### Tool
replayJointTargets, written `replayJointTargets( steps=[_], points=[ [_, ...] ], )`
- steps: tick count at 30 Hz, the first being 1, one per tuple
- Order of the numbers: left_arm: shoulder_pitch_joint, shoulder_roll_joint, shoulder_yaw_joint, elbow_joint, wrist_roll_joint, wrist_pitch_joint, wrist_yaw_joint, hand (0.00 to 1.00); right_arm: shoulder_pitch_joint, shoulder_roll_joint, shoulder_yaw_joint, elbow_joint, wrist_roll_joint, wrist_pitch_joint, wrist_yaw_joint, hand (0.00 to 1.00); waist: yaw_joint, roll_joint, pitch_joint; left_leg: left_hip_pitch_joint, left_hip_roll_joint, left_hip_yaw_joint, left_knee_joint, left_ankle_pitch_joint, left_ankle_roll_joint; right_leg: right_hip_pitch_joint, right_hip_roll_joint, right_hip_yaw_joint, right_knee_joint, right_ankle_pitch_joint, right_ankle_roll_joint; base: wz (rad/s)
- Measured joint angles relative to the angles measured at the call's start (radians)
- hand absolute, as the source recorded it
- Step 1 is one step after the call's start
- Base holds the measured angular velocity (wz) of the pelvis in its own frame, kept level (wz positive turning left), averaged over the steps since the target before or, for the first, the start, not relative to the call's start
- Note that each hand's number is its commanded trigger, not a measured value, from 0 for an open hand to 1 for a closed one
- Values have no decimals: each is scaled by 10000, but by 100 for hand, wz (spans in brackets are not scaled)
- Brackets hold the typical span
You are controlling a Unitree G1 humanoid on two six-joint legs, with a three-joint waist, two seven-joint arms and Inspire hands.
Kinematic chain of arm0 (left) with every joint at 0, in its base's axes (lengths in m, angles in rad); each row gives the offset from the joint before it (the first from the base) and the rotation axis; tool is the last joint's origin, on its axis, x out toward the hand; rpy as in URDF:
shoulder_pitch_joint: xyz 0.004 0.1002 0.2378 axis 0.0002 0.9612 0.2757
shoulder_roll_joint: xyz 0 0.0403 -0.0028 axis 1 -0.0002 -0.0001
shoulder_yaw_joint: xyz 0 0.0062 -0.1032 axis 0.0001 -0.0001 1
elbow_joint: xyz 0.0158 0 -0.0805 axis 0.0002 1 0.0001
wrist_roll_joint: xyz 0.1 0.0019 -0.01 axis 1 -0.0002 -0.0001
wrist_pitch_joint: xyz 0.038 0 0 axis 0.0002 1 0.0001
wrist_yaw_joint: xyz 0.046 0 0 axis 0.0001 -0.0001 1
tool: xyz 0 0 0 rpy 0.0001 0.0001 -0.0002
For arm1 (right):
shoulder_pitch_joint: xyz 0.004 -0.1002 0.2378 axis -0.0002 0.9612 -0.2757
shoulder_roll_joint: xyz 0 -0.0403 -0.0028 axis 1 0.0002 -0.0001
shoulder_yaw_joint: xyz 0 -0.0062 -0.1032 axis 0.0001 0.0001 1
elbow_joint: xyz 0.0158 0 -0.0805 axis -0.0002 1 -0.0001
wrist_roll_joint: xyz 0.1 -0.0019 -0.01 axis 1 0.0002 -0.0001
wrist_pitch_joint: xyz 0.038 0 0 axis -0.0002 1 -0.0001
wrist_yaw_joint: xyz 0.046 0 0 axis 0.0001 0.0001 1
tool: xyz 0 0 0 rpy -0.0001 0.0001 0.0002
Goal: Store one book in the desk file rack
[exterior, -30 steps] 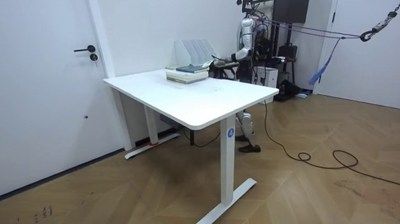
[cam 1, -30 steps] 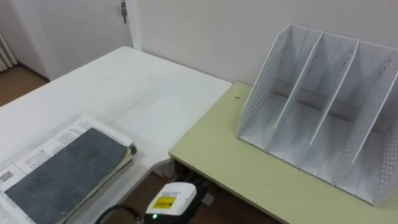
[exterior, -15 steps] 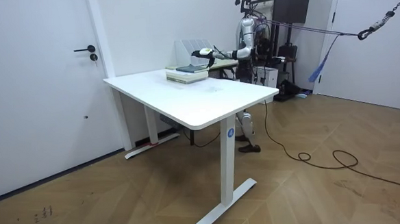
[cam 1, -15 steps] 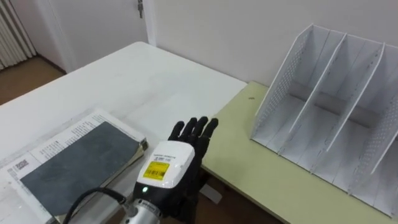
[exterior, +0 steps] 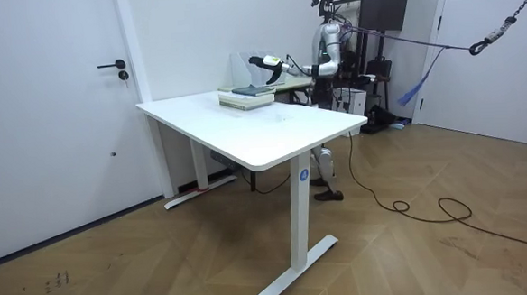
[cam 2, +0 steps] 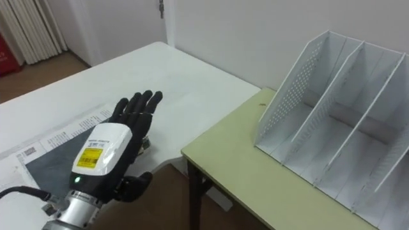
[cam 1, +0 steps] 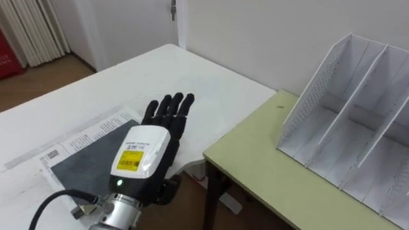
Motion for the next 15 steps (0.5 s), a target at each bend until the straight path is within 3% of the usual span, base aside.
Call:
replayJointTargets(
  steps=[3,15],
  points=[
    [279,7,90,-103,-4,116,39,0,-52,-22,4,-19,0,61,-43,0,12,-51,26,-28,-43,-116,-15,65,-2,-4,-42,-73,-13,-1,-1,12],
    [1126,14,332,-68,209,727,-90,0,-68,-77,24,-16,113,283,212,0,317,-207,-9,-99,-132,-458,-6,197,-5,87,-136,-452,-100,-5,1,10]
  ],
)
